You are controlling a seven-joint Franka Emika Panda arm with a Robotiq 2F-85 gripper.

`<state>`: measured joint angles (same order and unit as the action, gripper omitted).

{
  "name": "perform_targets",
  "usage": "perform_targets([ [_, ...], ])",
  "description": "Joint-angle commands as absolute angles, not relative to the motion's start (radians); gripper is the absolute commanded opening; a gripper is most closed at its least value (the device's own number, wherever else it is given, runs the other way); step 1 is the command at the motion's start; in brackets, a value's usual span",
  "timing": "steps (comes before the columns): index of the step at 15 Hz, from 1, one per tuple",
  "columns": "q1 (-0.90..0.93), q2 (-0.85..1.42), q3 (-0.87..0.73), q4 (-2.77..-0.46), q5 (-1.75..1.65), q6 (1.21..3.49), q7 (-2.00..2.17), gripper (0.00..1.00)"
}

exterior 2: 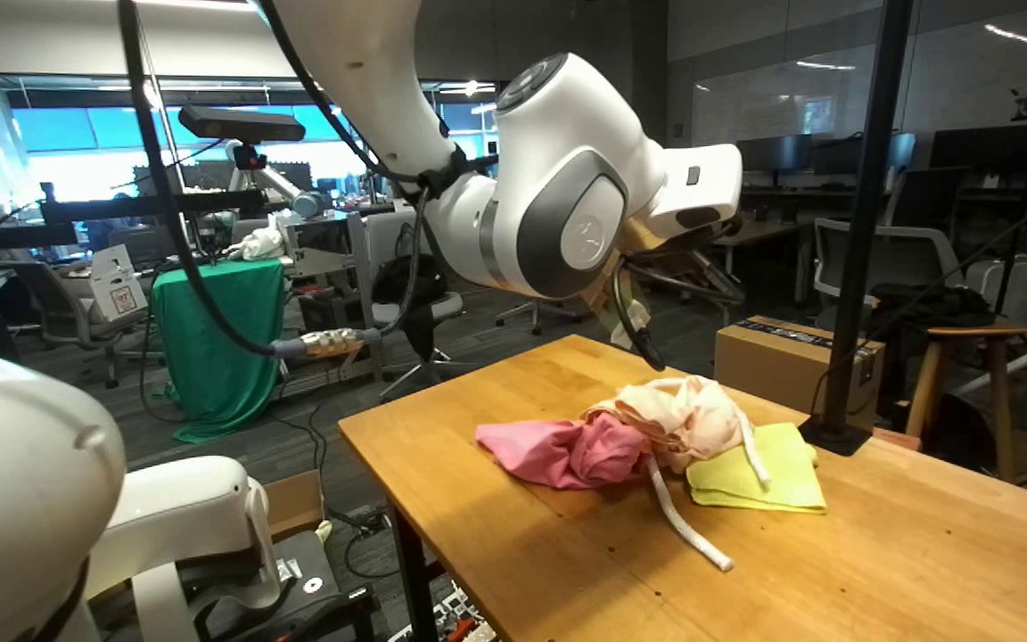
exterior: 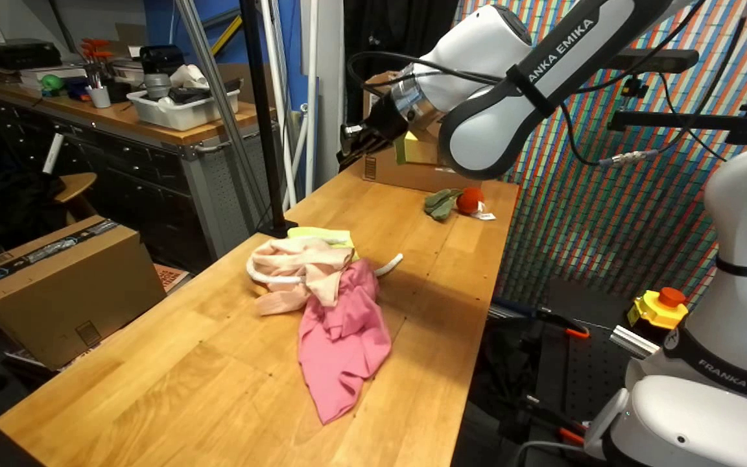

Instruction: Spread the cloths and the objects across the table

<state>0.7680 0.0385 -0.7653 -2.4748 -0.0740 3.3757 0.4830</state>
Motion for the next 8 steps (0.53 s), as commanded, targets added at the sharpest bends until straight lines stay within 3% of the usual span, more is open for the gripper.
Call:
perform_targets([
  [1,0.561,-0.054,-0.529,-2.516,0.014,3.323,0.360,0.06],
  [2,0.498,-0.058,-0.453,-2.522,0.036,3.293,0.346,0.32],
  [3,0.612,-0.063,-0.565,-2.530,-0.020,3.260,0.398,0.31],
  [5,0.602,-0.068,-0.530,-2.537,-0.007,3.181,0.393,0.41],
  [6,0.436,-0.073,-0.338,-2.542,0.065,3.138,0.336,0.48],
  [7,0.415,-0.080,-0.297,-2.542,0.082,3.086,0.335,0.57],
  [8,0.547,-0.077,-0.412,-2.541,0.096,3.054,0.331,0.64],
])
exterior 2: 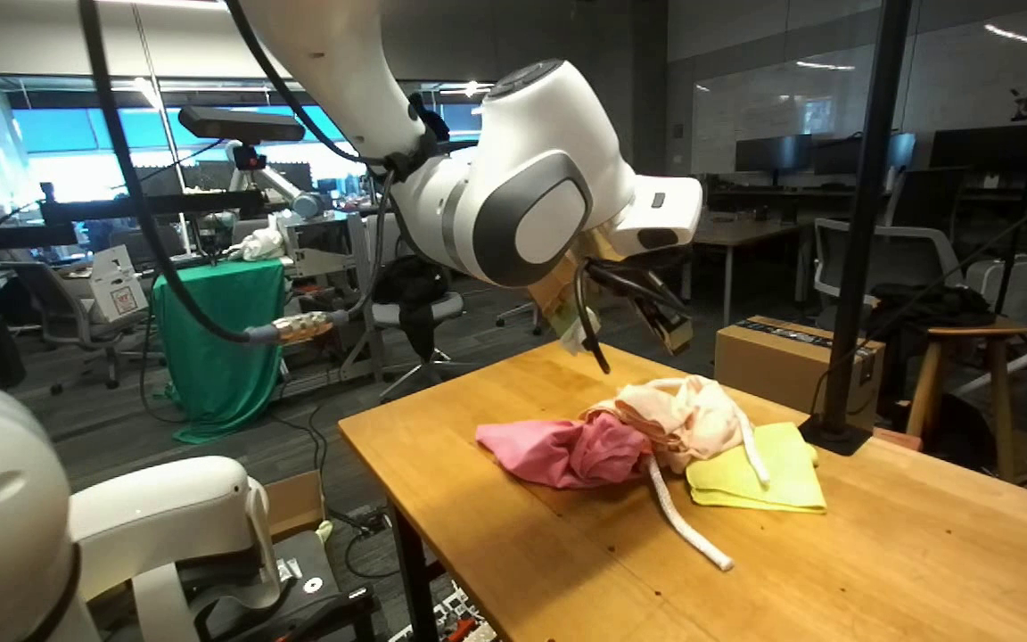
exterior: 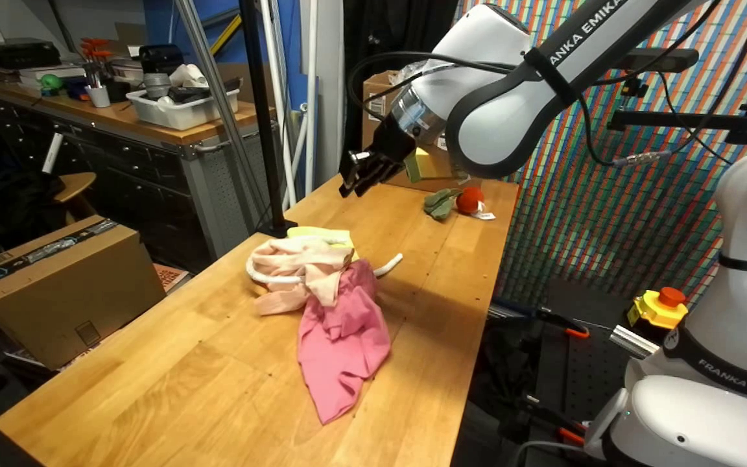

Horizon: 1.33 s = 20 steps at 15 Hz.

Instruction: Spread the cloths and the objects across the table

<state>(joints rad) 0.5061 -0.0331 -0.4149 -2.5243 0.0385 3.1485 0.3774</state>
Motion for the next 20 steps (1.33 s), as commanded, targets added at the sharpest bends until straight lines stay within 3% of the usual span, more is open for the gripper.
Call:
perform_targets([
  [1,0.530,-0.058,-0.379,-2.530,0.128,3.028,0.314,0.73],
  [5,0.559,-0.013,-0.384,-2.498,0.213,2.946,0.239,0.99],
  [20,0.547,0.188,-0.326,-2.398,0.618,2.885,-0.203,1.00],
])
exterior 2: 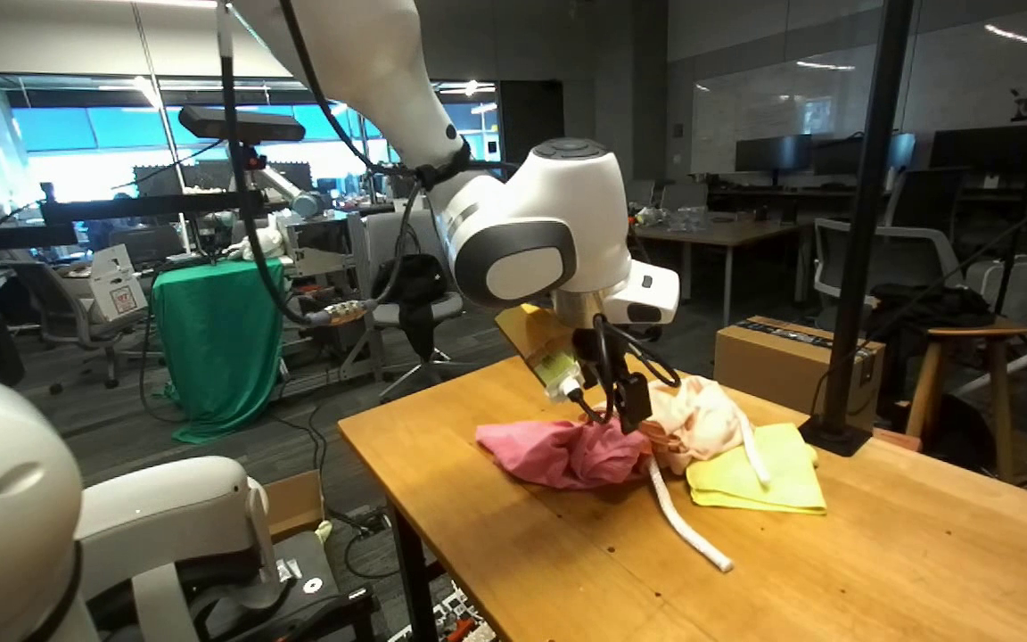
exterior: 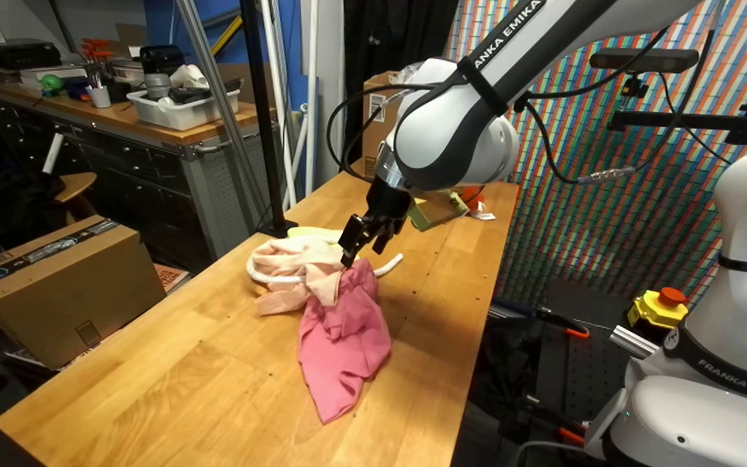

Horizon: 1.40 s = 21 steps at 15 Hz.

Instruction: Spread the cloths and the objects across the table

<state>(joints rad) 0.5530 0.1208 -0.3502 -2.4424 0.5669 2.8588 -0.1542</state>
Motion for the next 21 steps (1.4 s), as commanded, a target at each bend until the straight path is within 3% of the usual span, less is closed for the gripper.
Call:
perform_targets([
  [1,0.546,0.210,-0.320,-2.391,0.625,2.895,-0.210,1.00],
  [14,0.538,0.372,-0.258,-2.338,0.614,2.951,-0.269,1.00],
  [15,0.387,0.357,-0.118,-2.354,0.462,2.986,-0.157,1.00],
  [18,0.311,0.372,-0.046,-2.357,0.324,3.020,-0.075,1.00],
  [19,0.287,0.374,-0.028,-2.360,0.287,3.026,-0.053,0.75],
  [21,0.243,0.374,-0.003,-2.353,0.229,3.022,-0.021,0.68],
])
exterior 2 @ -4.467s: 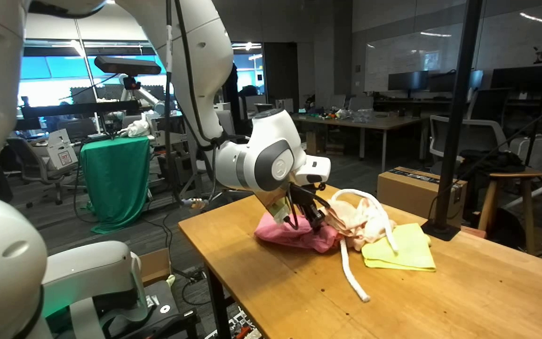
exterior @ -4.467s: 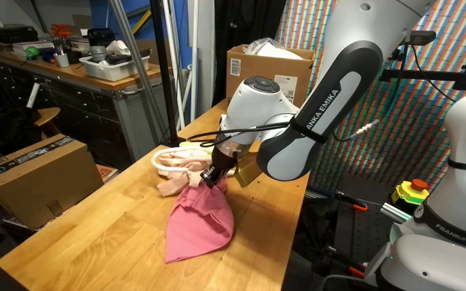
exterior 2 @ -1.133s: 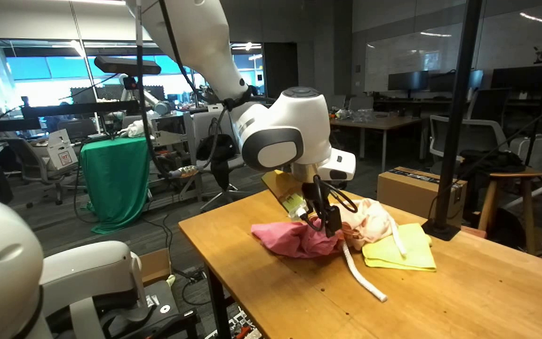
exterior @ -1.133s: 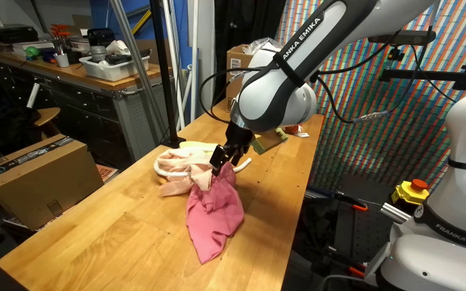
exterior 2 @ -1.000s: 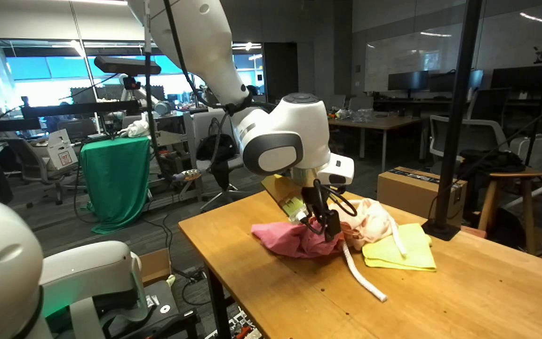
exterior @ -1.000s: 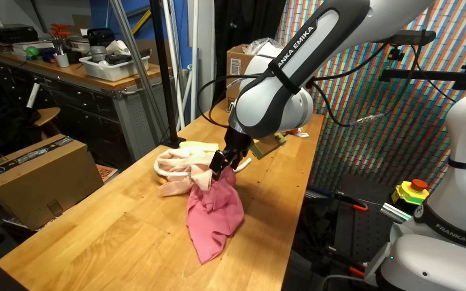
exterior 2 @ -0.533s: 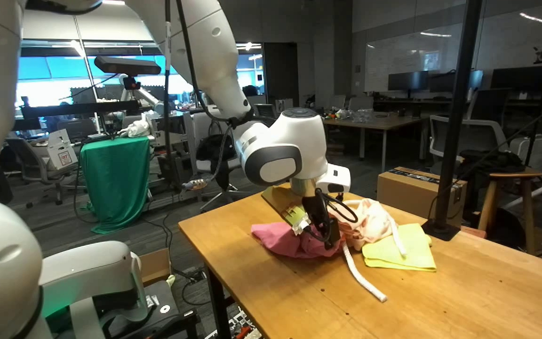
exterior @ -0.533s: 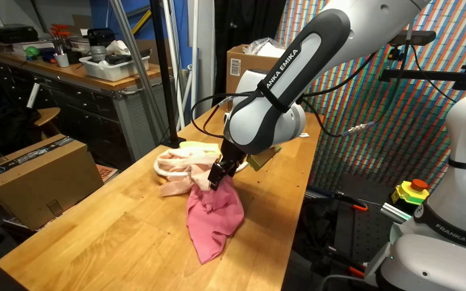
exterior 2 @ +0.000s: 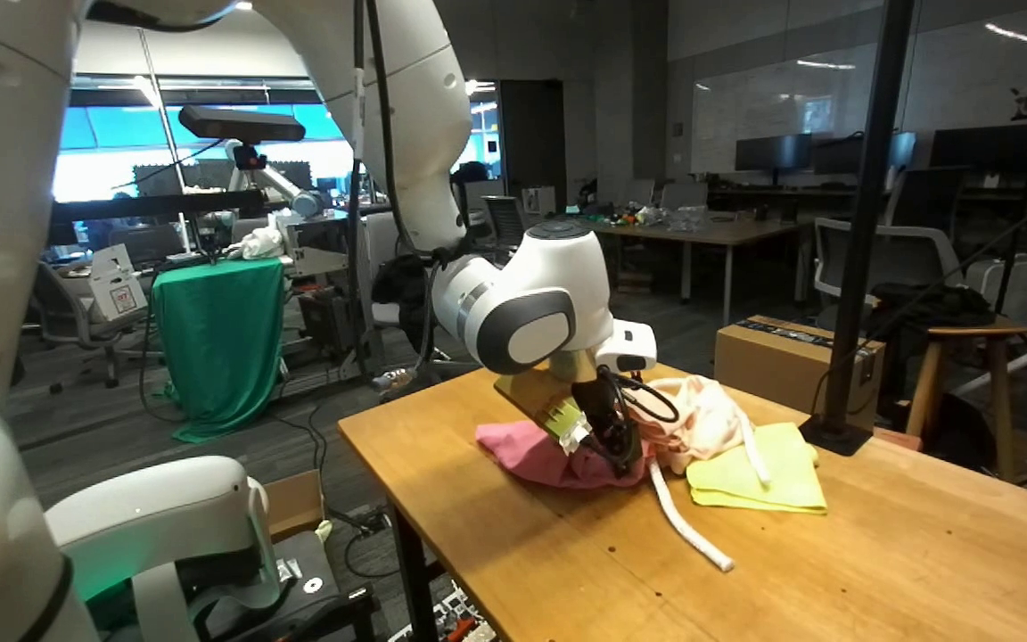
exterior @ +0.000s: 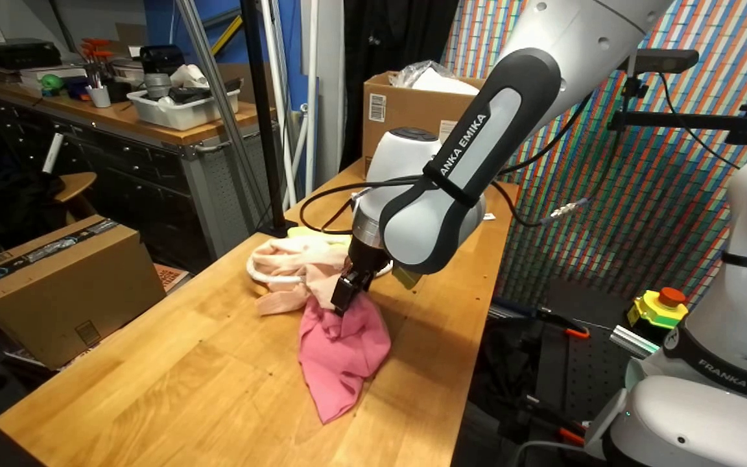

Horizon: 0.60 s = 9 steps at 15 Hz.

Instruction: Spread the cloths and the objects across the table

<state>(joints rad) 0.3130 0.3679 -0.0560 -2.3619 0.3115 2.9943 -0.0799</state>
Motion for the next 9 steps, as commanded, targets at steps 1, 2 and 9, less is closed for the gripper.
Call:
perform_targets([
  [1,0.226,0.371,0.008,-2.353,0.209,3.018,-0.009,0.58],
  [2,0.223,0.374,0.003,-2.351,0.188,3.020,0.014,0.51],
  [9,0.165,0.244,0.003,-2.407,0.130,2.987,0.071,0.07],
])
